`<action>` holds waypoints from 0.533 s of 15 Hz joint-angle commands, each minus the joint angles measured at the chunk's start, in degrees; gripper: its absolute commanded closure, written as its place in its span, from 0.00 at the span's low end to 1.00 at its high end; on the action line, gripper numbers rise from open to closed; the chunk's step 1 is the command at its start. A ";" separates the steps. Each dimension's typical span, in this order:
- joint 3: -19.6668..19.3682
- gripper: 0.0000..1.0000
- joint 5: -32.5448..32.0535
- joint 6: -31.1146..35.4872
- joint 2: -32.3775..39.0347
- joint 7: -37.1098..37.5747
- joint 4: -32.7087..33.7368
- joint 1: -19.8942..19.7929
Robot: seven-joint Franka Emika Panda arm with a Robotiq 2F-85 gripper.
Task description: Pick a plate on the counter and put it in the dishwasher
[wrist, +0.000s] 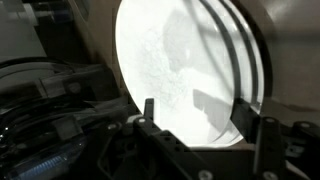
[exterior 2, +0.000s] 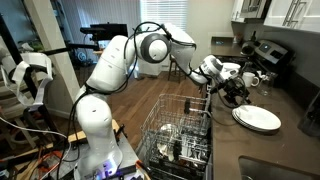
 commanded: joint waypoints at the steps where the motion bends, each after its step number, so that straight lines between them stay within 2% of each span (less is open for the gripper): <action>1: 0.53 0.21 1.51 3.43 -1.85 -0.16 -2.84 -0.97; 2: 0.52 0.21 1.58 3.86 -1.95 -0.19 -3.04 -1.04; 5: 0.45 0.12 1.58 5.55 -2.65 -0.29 -3.79 -1.37; 8: 0.27 0.12 1.65 6.75 -2.91 -0.21 -4.31 -1.58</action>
